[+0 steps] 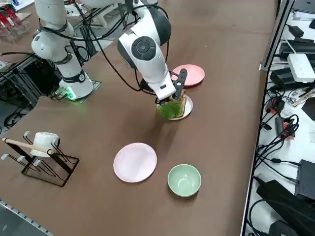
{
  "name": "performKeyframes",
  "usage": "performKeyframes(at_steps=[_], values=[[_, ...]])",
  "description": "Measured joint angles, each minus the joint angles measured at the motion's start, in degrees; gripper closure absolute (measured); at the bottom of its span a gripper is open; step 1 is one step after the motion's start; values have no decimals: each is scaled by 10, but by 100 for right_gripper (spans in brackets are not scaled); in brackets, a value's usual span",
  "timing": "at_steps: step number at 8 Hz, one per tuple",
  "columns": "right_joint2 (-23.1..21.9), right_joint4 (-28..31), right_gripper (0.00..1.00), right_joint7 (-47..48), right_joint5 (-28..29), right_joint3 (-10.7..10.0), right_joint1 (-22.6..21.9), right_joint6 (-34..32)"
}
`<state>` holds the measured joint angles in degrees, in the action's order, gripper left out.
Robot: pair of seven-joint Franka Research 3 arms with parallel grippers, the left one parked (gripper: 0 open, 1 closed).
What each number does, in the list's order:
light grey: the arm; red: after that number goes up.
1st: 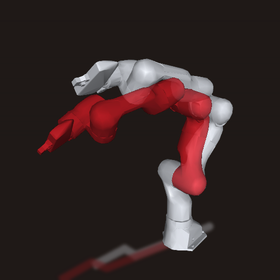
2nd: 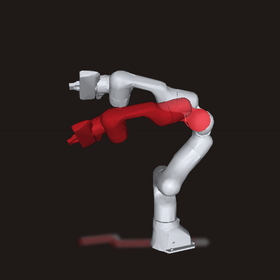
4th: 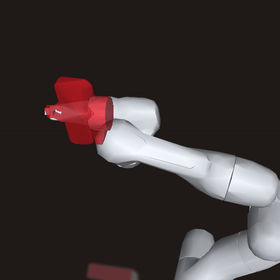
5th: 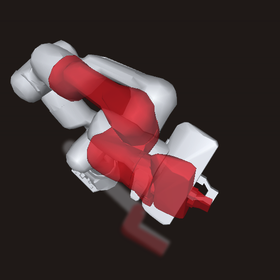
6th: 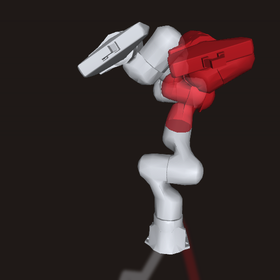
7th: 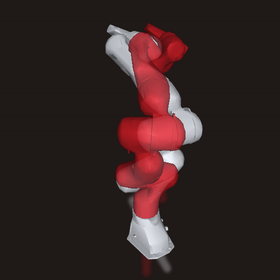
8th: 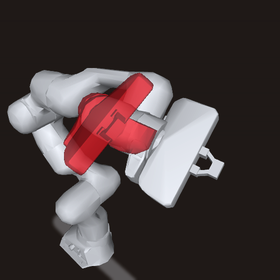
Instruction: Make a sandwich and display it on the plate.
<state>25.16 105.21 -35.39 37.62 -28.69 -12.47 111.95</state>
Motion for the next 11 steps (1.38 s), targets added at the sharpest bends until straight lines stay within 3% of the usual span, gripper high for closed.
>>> performKeyframes(at_steps=[7,9,11], values=[[14,0,94,-24,11,0,12,0],[23,0,91,-27,17,1,12,0],[31,-2,80,-32,17,1,12,0]])
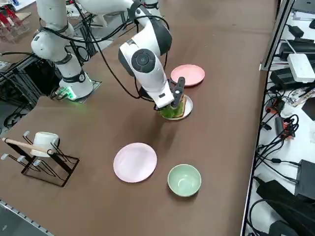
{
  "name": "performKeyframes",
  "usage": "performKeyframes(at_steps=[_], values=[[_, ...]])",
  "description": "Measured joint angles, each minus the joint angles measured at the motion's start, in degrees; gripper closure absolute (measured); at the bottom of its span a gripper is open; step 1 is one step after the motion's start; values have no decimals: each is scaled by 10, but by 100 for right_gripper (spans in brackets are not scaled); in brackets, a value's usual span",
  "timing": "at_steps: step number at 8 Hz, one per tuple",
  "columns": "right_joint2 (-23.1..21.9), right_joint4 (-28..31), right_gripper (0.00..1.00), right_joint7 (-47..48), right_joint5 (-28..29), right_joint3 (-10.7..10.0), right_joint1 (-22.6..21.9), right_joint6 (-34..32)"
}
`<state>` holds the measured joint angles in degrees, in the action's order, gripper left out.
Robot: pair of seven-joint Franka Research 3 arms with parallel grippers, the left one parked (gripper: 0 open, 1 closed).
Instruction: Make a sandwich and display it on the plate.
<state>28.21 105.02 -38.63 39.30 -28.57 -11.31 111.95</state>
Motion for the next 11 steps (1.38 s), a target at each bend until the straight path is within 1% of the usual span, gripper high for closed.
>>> performKeyframes(at_steps=[2,3,4,5,6,8,9,11], values=[[7,-6,44,-13,0,0,0,0],[10,-11,37,-16,0,0,0,0],[12,-15,32,-17,0,0,0,0],[13,-18,17,-18,0,0,1,0],[13,-26,5,-18,0,0,1,0],[13,-59,1,-16,-7,-3,2,-14],[11,-88,0,-5,-27,-8,2,-34],[4,-168,0,45,-91,-13,2,-86]])
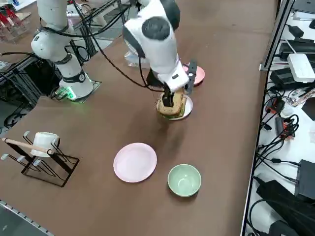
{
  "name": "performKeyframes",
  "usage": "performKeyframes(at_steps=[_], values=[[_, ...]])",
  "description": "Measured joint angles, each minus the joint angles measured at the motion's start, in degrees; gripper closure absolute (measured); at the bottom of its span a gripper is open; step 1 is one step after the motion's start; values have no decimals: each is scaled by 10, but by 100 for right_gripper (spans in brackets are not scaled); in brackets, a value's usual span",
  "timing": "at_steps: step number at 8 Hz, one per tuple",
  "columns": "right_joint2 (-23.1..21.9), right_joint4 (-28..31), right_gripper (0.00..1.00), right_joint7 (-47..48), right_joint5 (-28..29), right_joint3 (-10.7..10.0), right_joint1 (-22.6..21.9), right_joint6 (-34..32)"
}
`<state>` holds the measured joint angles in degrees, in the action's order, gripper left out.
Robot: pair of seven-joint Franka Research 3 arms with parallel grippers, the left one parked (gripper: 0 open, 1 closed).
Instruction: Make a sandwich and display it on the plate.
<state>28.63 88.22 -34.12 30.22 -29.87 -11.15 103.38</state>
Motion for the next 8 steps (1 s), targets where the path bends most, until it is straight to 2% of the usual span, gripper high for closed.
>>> performKeyframes(at_steps=[2,4,6,8], values=[[-12,-73,0,39,-50,0,-4,-51],[-28,-117,0,57,-117,0,-24,-71],[-65,-134,0,100,-156,0,-52,-94],[-107,-134,0,159,-178,6,-60,-120]])
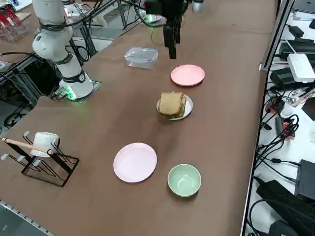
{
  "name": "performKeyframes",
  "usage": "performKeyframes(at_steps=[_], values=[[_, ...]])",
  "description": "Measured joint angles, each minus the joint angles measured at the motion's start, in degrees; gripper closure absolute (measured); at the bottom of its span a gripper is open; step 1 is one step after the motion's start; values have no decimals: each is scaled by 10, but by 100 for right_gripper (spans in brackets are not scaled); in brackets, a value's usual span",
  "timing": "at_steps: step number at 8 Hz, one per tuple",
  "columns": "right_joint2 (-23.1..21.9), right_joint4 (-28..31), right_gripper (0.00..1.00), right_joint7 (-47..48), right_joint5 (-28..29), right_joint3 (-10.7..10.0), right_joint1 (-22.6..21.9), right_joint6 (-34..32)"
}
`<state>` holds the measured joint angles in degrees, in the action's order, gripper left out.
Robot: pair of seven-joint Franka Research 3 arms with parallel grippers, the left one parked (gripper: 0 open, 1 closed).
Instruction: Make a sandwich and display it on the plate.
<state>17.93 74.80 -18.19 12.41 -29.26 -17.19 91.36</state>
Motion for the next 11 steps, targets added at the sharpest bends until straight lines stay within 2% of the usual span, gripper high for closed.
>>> performKeyframes(at_steps=[1,2,4,5,6,8,11], values=[[-22,3,0,26,-22,18,6,-6],[-46,13,0,53,-42,56,26,-13],[-98,52,0,111,-84,171,100,-20],[-126,79,0,132,-99,217,132,-20],[-153,108,0,143,-105,245,151,-20],[-205,164,0,148,-107,272,175,-20],[-236,185,0,149,-112,277,185,-20]])
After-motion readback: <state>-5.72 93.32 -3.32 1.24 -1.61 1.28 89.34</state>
